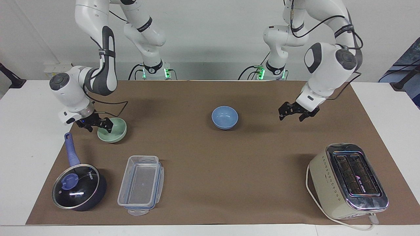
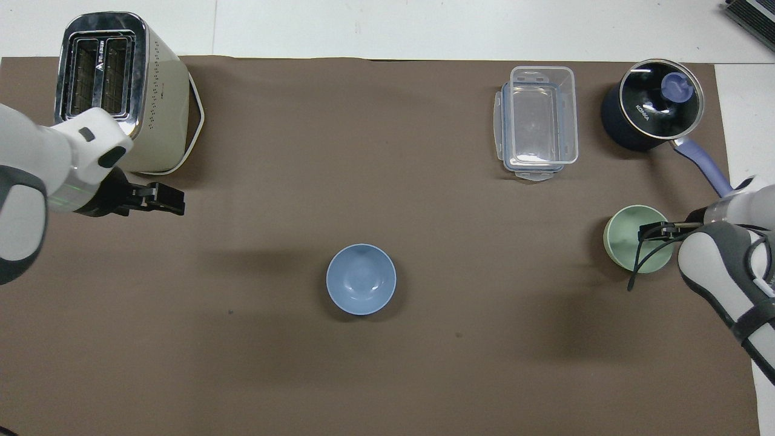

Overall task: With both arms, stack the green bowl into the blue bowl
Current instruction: 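Retract the left gripper while the right gripper grasps the green bowl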

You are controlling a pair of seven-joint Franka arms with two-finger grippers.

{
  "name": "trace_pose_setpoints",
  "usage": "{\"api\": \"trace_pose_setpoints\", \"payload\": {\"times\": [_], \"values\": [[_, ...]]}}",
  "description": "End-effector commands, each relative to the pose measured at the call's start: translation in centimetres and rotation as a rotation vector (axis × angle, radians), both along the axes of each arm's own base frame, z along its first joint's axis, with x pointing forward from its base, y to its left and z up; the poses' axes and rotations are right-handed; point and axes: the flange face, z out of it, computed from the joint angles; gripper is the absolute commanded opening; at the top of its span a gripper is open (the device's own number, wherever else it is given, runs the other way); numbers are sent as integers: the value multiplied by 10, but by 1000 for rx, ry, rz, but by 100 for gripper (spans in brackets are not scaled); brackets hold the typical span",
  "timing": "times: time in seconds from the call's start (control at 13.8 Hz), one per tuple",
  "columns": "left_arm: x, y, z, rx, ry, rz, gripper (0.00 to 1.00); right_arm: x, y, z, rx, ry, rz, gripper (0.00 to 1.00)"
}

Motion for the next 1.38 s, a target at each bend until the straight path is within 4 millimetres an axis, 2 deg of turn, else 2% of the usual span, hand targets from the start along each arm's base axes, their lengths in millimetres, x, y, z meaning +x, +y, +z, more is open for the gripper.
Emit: {"api": "trace_pose_setpoints", "payload": {"times": [0.0, 0.07, 0.22, 0.29, 0.36, 0.58, 0.8, 1.09, 1.16, 1.31], "values": [[-8, 8, 38, 75, 14, -25, 100, -5, -4, 4, 14, -18, 19, 66], [-10, 9, 59, 81, 26, -31, 100, -3, -5, 6, 13, -21, 18, 53], [-15, 10, 94, 81, 20, -26, 100, 0, -4, 11, 35, -34, -6, 20], [-17, 11, 96, 81, 28, -27, 100, 2, -4, 15, 55, -43, -27, 8], [-20, 11, 89, 82, 35, -27, 100, 3, -4, 18, 64, -45, -35, 0], [-23, 12, 89, 82, 35, -29, 100, 3, -3, 26, 71, -28, -35, 0], [-23, 13, 91, 77, 36, -16, 100, -3, 15, 72, 78, 0, 1, 0], [-23, 15, 91, 77, 36, -10, 100, -12, 72, 119, 160, -2, 66, 0], [-23, 15, 91, 77, 36, -10, 100, -15, 93, 130, 162, 2, 105, 0], [-23, 14, 91, 77, 36, -12, 100, -21, 153, 149, 162, 20, 189, 0]]}}
